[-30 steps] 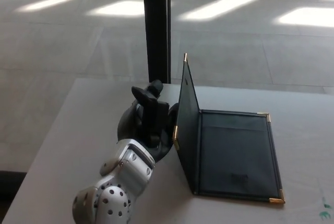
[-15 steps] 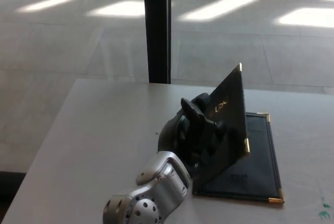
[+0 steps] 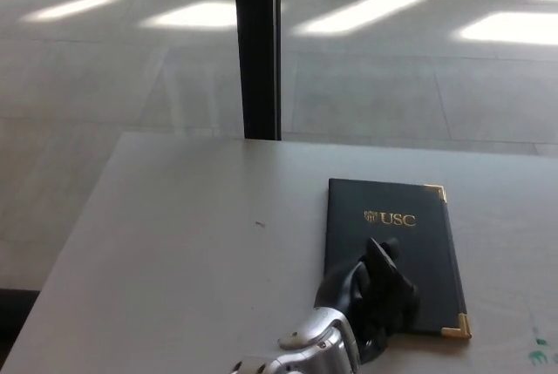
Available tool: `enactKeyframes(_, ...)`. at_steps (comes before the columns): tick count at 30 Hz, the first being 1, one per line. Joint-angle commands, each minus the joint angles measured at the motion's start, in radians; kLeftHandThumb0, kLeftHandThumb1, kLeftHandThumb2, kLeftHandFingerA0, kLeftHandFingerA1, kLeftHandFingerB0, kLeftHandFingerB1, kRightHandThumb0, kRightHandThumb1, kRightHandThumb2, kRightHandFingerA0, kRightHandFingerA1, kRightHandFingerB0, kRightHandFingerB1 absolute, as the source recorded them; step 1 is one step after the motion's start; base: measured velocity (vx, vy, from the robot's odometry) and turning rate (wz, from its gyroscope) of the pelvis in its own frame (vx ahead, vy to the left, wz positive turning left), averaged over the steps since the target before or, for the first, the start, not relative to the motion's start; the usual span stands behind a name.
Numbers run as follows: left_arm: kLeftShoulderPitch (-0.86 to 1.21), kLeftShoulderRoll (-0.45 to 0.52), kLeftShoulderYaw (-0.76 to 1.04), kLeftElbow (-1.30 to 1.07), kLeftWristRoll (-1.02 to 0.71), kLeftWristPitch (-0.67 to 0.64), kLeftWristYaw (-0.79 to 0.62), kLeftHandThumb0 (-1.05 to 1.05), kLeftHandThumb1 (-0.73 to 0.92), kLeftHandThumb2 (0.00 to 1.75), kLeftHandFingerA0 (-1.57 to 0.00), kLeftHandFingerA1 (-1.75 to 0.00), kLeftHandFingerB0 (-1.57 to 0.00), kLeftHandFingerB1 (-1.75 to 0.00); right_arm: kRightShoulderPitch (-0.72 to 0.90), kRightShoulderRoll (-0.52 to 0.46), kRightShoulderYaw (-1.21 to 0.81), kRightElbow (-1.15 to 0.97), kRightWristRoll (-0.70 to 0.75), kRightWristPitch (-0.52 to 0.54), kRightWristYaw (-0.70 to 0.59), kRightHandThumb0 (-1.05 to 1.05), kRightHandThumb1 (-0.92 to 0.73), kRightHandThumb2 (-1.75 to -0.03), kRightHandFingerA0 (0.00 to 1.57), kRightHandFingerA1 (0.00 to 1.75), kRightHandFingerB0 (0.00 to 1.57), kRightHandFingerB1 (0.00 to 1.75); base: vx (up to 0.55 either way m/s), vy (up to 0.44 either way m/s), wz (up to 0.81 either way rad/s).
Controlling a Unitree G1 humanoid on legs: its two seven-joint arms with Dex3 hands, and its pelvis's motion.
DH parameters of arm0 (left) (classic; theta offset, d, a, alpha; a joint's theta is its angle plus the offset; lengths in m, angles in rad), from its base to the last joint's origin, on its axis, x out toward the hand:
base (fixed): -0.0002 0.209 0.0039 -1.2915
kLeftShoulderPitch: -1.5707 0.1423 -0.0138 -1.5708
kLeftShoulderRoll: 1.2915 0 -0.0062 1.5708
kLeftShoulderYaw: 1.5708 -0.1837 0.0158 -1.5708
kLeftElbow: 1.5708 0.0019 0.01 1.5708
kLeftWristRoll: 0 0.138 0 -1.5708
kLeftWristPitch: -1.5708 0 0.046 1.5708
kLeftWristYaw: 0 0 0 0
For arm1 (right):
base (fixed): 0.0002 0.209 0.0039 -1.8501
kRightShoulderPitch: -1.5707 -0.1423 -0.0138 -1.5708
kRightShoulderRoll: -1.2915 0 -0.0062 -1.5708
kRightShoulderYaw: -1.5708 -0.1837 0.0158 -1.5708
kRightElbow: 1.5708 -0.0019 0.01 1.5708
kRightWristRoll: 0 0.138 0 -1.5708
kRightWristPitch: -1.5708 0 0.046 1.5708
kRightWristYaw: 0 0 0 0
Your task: The robot uses its left hand to push the cover of the diary kept in the middle of the desk to close it
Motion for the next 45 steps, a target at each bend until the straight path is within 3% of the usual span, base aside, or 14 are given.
enactKeyframes(1,0.140,-0.137,-0.042,0.138,0.148,-0.162,-0.001,-0.77,0.83,1.27,0.00,-0.33,0.00,-0.32,0.001,-0.013,0.001,-0.009,0.012,0.022,-0.004,-0.89,-0.92,-0.71,0.51,0.74,0.52,0.60,0.00,0.000,0.00)
enactKeyframes(3,0.121,-0.124,-0.029,0.137,0.149,-0.165,0.000,-0.78,0.83,1.26,0.00,-0.35,0.00,-0.33,0.000,-0.009,-0.002,-0.018,0.014,0.037,-0.028,-0.88,-0.92,-0.71,0.52,0.72,0.52,0.56,0.00,0.000,0.00)
enactKeyframes(4,0.109,-0.121,-0.013,0.126,0.136,-0.162,-0.007,-0.84,0.87,1.28,-0.05,-0.28,-0.05,-0.26,0.004,-0.005,-0.002,-0.028,0.014,0.040,-0.035,-0.84,-0.72,-1.13,0.53,0.76,0.53,0.65,0.00,0.000,0.00)
enactKeyframes(5,0.083,-0.108,0.017,0.076,0.108,-0.144,-0.018,-0.82,0.88,1.28,-0.05,-0.26,-0.04,-0.25,0.013,0.002,-0.001,-0.047,0.014,0.044,-0.041,-0.88,-0.92,-0.71,0.51,0.75,0.52,0.58,0.00,0.000,0.00)
enactKeyframes(20,-0.131,-0.059,0.369,-0.525,-0.238,0.043,0.047,-0.80,0.77,1.22,-0.01,-0.42,0.00,-0.36,0.065,0.022,0.012,-0.050,-0.001,0.002,-0.016,-0.86,-0.92,-0.73,0.50,0.72,0.51,0.58,0.00,0.000,0.00)
enactKeyframes(28,-0.051,0.323,0.695,-0.643,-0.291,0.048,-0.017,-0.92,0.80,1.25,-0.06,-0.41,-0.05,-0.38,0.097,0.024,0.013,-0.087,0.007,0.017,-0.009,-0.85,-0.92,-0.74,0.48,0.73,0.49,0.60,0.00,0.000,0.00)
enactKeyframes(29,-0.008,0.386,0.737,-0.623,-0.241,0.045,-0.026,-0.98,0.87,1.29,-0.02,-0.29,-0.01,-0.26,0.093,0.023,0.013,-0.081,0.004,0.012,-0.015,-0.78,-0.79,-1.24,0.49,0.74,0.46,0.65,0.00,0.000,0.00)
enactKeyframes(31,0.044,0.456,0.810,-0.574,-0.230,0.056,-0.019,-0.99,0.86,1.30,0.00,-0.28,0.00,-0.27,0.090,0.022,0.013,-0.080,0.002,0.015,-0.025,-0.85,-0.92,-0.70,0.50,0.72,0.53,0.61,0.00,0.000,0.00)
enactKeyframes(34,0.082,0.504,0.852,-0.529,-0.201,0.050,-0.030,-0.95,0.80,1.26,-0.04,-0.35,-0.04,-0.33,0.087,0.017,0.010,-0.067,0.003,0.010,-0.022,-0.86,-0.92,-0.73,0.49,0.72,0.52,0.61,0.00,0.000,0.00)
enactKeyframes(35,0.107,0.540,0.878,-0.484,-0.181,0.043,-0.049,-0.97,0.92,0.81,0.00,-0.31,0.00,-0.29,0.089,0.018,0.011,-0.074,0.002,0.011,-0.024,-0.85,-0.92,-0.74,0.49,0.72,0.51,0.61,0.00,0.000,0.00)
enactKeyframes(37,0.196,0.606,0.959,-0.353,-0.119,-0.024,-0.075,-0.76,0.81,1.22,-0.08,-0.46,0.00,-0.43,0.085,0.013,0.011,-0.057,0.001,0.006,-0.015,-0.85,-0.92,-0.75,0.46,0.73,0.47,0.58,0.00,0.000,0.00)
enactKeyframes(41,0.275,0.664,1.039,-0.216,-0.093,-0.058,-0.078,-0.77,0.79,1.22,-0.09,-0.49,0.00,-0.44,0.087,0.012,0.011,-0.055,0.005,0.009,-0.007,-0.86,-0.92,-0.74,0.49,0.73,0.50,0.60,0.00,0.000,0.00)
enactKeyframes(42,0.307,0.671,1.071,-0.171,-0.088,-0.079,-0.074,-0.90,0.81,1.15,-0.07,-0.51,-0.08,-0.47,0.081,0.008,0.008,-0.047,0.006,0.011,-0.012,-0.78,-0.76,-1.22,0.49,0.73,0.42,0.62,0.00,0.000,0.00)
enactKeyframes(45,0.318,0.682,1.104,-0.102,-0.080,-0.100,-0.064,-0.94,0.92,0.82,-0.17,-0.52,-0.12,-0.45,0.088,0.013,0.009,-0.055,0.005,0.009,-0.012,-0.86,-0.92,-0.73,0.47,0.72,0.49,0.58,0.00,0.000,0.00)
